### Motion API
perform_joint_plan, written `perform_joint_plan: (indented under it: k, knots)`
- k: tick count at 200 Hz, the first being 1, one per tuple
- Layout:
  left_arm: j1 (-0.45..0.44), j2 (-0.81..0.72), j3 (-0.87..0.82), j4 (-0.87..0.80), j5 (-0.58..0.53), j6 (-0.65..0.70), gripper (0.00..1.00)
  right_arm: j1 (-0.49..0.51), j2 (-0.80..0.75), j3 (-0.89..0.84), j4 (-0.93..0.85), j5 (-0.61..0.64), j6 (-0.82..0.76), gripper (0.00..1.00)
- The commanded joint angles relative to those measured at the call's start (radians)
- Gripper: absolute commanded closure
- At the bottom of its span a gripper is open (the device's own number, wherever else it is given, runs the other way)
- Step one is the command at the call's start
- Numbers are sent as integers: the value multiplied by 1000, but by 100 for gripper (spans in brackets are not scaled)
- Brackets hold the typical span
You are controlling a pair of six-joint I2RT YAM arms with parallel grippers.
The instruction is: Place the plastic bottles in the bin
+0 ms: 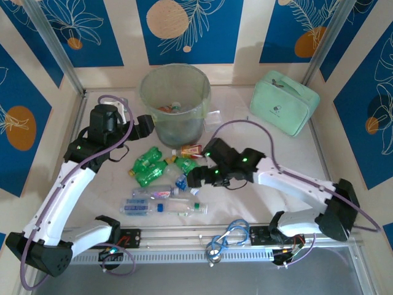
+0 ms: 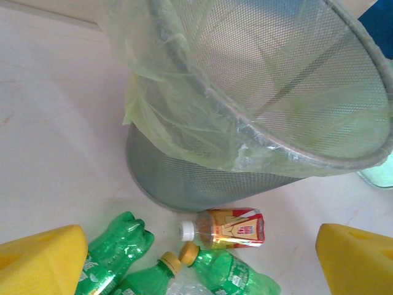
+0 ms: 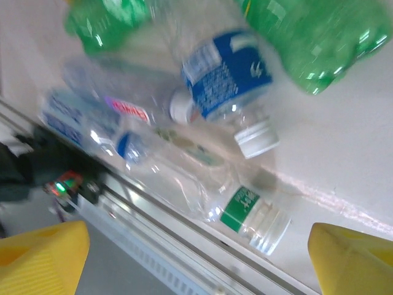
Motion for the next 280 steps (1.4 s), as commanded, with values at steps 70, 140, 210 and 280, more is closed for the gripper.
perform_joint_plan:
  k: [70,140,210,280]
  knots:
    - [35,-13,-30,48,68,-72,6,243,391,246,-161,148,-275,8]
    - [80,3,-11,-41,-3,-117,7,306,569,439,-252,239,-444,3]
    - [155,-13,-51,-71,13,-155,9,311,676,520,-246,214,-527,5]
    - [188,-19,-77,-48,37,-169,9,302,741,535,-266,213,-542,13]
